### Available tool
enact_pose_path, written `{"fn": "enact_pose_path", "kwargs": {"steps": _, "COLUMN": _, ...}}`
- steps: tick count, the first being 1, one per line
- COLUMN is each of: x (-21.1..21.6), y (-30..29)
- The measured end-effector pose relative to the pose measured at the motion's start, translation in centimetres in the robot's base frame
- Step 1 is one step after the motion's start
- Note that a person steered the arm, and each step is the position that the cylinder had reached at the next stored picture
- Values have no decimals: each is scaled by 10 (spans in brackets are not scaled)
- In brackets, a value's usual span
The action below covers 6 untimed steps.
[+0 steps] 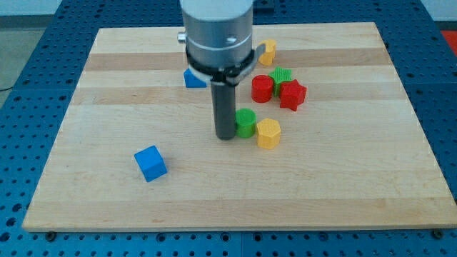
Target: Move the green circle to the bottom of the green star
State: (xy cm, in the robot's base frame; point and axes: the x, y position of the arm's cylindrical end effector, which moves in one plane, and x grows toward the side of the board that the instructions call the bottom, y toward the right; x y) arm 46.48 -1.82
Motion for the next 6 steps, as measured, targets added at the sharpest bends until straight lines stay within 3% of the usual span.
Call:
{"fn": "enact_pose_path", "kwargs": {"steps": 1, "x": -31, "y": 14}}
{"fn": "enact_pose_path", "kwargs": {"steps": 3, "x": 3, "y": 3}}
{"fn": "enact_pose_path", "kwargs": {"steps": 6, "x": -41, "y": 57}}
